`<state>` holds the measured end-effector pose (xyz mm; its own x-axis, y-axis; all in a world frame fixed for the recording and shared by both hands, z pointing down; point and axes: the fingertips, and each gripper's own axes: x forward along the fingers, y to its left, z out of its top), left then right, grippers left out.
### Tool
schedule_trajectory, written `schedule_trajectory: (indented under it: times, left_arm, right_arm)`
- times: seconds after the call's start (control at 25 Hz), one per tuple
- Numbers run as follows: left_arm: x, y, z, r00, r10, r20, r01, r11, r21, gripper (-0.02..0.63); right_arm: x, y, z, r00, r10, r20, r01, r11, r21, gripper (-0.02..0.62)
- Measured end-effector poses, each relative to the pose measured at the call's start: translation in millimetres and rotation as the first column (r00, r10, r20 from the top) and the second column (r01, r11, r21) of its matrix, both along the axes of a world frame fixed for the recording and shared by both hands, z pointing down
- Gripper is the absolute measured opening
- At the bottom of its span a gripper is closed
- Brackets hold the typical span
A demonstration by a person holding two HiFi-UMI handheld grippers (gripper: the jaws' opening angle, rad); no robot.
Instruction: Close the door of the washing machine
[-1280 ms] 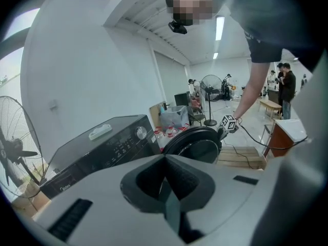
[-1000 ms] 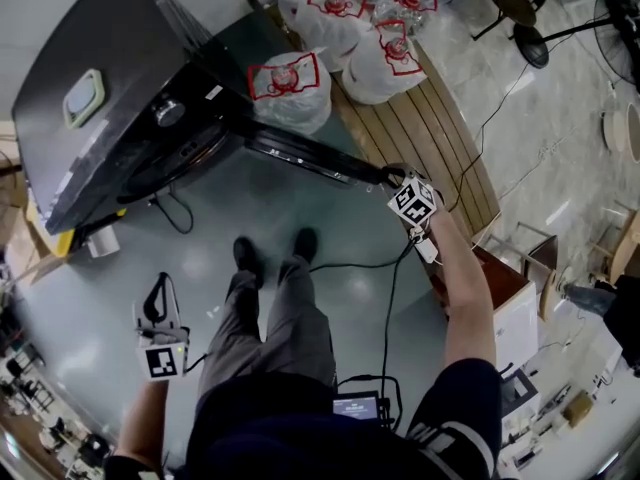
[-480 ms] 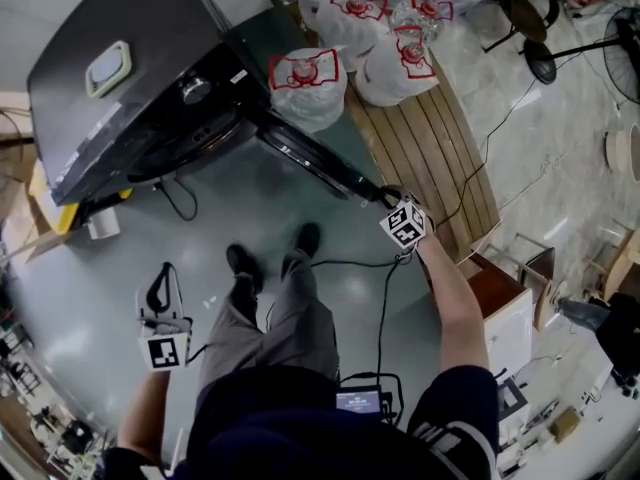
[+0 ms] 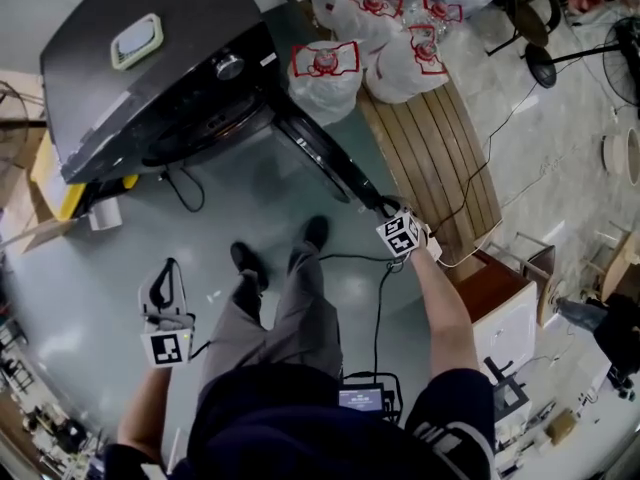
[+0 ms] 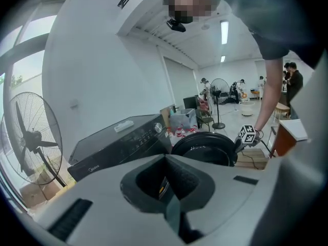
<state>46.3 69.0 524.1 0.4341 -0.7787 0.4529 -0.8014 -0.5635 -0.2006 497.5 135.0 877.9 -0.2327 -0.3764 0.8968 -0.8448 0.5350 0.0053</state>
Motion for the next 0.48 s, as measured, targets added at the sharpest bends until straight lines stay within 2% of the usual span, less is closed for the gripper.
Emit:
schedule_trajectory:
  times: [0.48]
  left_arm:
    - [-96.3, 33.0, 1.5, 1.000, -0.002, -0.027, 0.002, 1.000, 0.002, 0.023]
  right_arm:
    - [-99.7, 43.7, 4.5, 0.992, 0.125, -0.017, -0.125, 0.992, -0.030, 0.089]
